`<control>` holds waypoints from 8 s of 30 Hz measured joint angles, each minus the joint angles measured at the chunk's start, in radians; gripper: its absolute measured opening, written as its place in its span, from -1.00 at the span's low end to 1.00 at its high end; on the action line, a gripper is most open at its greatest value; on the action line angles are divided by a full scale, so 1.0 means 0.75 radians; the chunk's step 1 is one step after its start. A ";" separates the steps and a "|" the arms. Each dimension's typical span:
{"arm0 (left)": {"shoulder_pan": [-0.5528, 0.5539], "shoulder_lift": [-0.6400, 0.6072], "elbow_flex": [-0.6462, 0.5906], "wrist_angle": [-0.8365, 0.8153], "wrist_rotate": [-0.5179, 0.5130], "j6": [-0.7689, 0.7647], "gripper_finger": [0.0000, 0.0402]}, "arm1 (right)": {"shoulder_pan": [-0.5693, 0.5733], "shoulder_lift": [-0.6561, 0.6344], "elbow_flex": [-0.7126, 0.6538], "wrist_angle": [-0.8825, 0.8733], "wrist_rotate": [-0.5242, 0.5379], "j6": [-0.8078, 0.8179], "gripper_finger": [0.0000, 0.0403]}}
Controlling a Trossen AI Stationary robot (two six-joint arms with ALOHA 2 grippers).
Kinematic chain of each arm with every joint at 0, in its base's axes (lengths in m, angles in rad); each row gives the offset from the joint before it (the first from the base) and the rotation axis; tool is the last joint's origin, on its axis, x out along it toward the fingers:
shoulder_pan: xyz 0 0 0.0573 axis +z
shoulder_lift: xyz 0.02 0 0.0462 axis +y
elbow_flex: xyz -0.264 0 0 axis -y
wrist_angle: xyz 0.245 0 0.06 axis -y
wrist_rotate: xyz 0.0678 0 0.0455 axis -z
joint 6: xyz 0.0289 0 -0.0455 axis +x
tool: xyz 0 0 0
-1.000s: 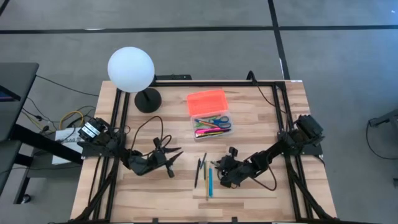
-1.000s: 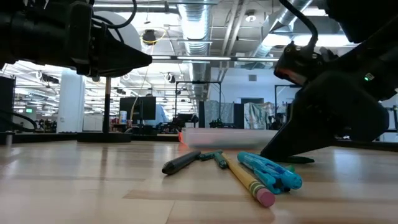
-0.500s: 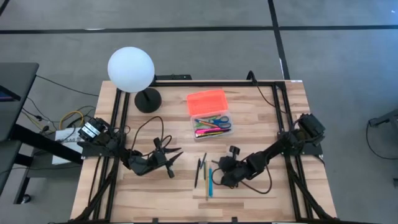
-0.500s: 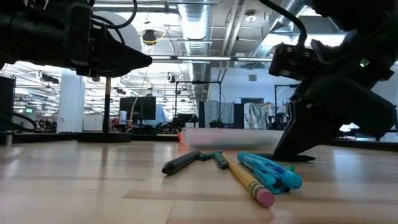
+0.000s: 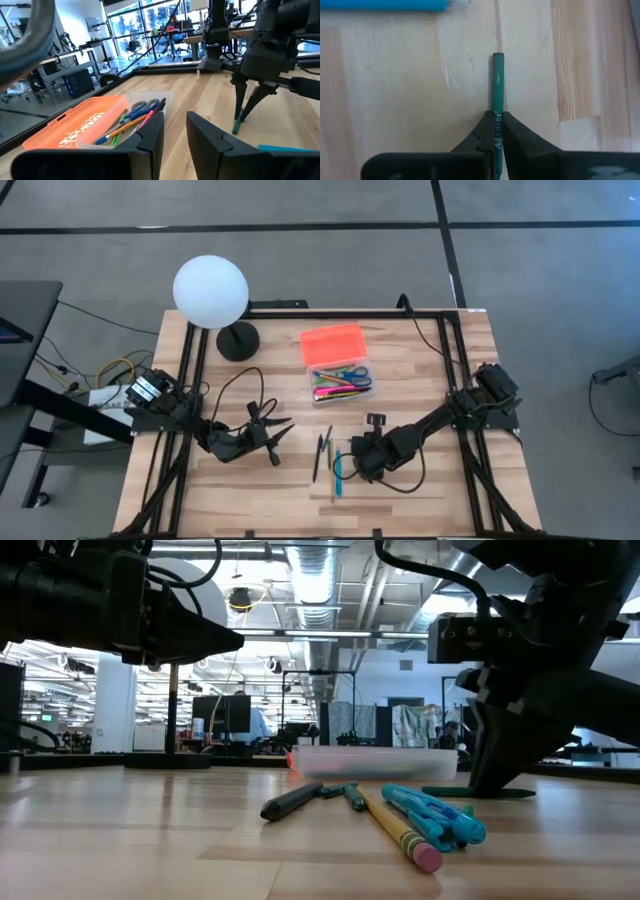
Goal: Pick & place school supplies into a supply box
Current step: Put the green crayon into the orange supply box, then put the black pen into the orange supply box
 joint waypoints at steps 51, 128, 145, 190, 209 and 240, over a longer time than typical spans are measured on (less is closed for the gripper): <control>-0.001 0.001 0.000 -0.028 -0.003 0.012 -0.61 | -0.584 -0.001 0.216 0.057 0.357 -0.951 -0.99; 0.131 0.002 0.684 -1.512 0.625 -0.602 -0.61 | 0.165 -1.290 -0.966 1.052 0.516 -0.622 -0.45; 0.200 0.005 0.991 -2.251 0.823 -1.155 -0.61 | 0.219 -0.963 -0.972 1.204 0.518 -0.621 -0.45; 0.246 0.230 1.023 -2.185 0.939 -1.279 -0.08 | 0.219 -0.820 -0.971 1.319 0.510 -0.613 -0.45; 0.272 0.230 1.033 -2.554 0.938 -1.342 -0.08 | 0.219 -0.820 -0.971 1.319 0.507 -0.588 -0.45; 0.408 0.192 1.041 -2.736 1.280 -0.946 -0.08 | 0.219 -0.820 -0.971 1.303 0.506 -0.548 -0.45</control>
